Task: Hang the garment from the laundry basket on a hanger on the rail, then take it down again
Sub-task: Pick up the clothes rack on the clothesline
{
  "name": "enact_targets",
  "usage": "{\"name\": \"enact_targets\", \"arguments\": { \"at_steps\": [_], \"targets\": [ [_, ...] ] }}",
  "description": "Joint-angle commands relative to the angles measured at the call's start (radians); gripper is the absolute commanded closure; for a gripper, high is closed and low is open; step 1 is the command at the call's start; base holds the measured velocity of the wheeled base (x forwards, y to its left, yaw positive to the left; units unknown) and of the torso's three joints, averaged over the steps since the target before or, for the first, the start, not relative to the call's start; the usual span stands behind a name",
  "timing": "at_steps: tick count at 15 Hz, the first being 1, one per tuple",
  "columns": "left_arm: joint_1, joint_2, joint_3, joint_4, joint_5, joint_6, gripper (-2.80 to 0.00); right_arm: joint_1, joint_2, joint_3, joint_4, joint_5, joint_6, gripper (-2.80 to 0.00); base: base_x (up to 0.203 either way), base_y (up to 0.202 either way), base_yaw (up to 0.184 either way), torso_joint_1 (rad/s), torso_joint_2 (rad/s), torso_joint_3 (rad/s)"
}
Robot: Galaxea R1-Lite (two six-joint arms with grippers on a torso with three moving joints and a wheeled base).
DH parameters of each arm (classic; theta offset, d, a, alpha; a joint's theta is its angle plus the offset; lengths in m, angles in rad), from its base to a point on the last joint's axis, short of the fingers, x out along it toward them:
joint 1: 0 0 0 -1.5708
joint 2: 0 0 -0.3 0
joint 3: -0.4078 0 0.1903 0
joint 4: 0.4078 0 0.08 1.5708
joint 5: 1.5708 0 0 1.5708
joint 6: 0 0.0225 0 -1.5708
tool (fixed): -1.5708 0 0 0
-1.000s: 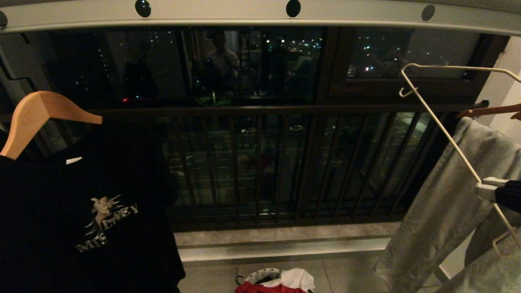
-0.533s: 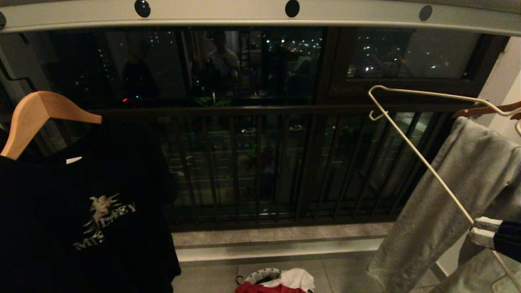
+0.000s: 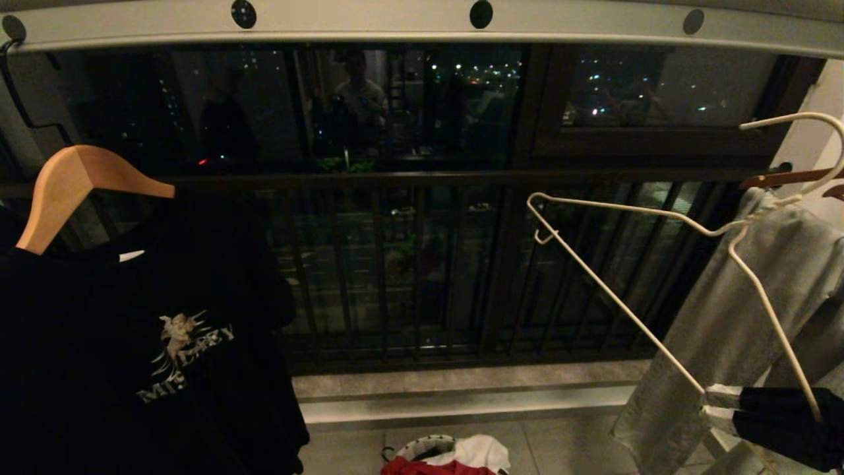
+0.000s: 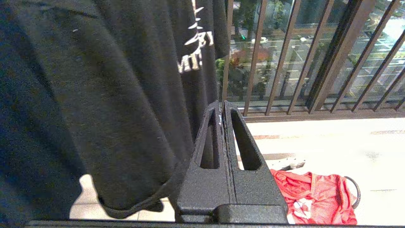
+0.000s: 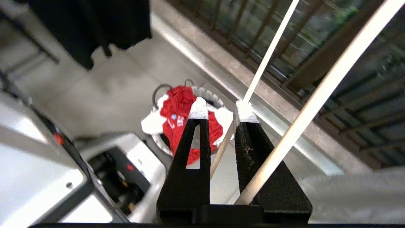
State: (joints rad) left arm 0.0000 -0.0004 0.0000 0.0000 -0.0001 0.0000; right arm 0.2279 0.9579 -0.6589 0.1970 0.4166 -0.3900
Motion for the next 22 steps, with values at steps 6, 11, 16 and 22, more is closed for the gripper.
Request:
{"name": "enact_targets", "arguments": {
  "at_steps": [6,11,16,22],
  "targets": [
    [0.0,-0.001,0.0,0.0,0.0,0.0,0.0,0.007,0.089,0.0,0.001,0.027,-0.108,0.0,0.0,0.0,0.0,0.0,0.0,0.0],
    [0.0,-0.001,0.0,0.0,0.0,0.0,0.0,0.007,0.09,-0.002,-0.002,0.027,-0.128,0.0,0.0,0.0,0.0,0.0,0.0,0.0],
    [0.0,0.0,0.0,0.0,0.0,0.0,0.0,0.007,0.09,-0.003,-0.007,0.025,-0.128,0.0,0.0,0.0,0.0,0.0,0.0,0.0],
    [0.0,-0.001,0.0,0.0,0.0,0.0,0.0,0.007,0.091,-0.007,-0.01,0.022,-0.13,0.0,0.0,0.0,0.0,-0.013,0.03,0.017]
  ]
}}
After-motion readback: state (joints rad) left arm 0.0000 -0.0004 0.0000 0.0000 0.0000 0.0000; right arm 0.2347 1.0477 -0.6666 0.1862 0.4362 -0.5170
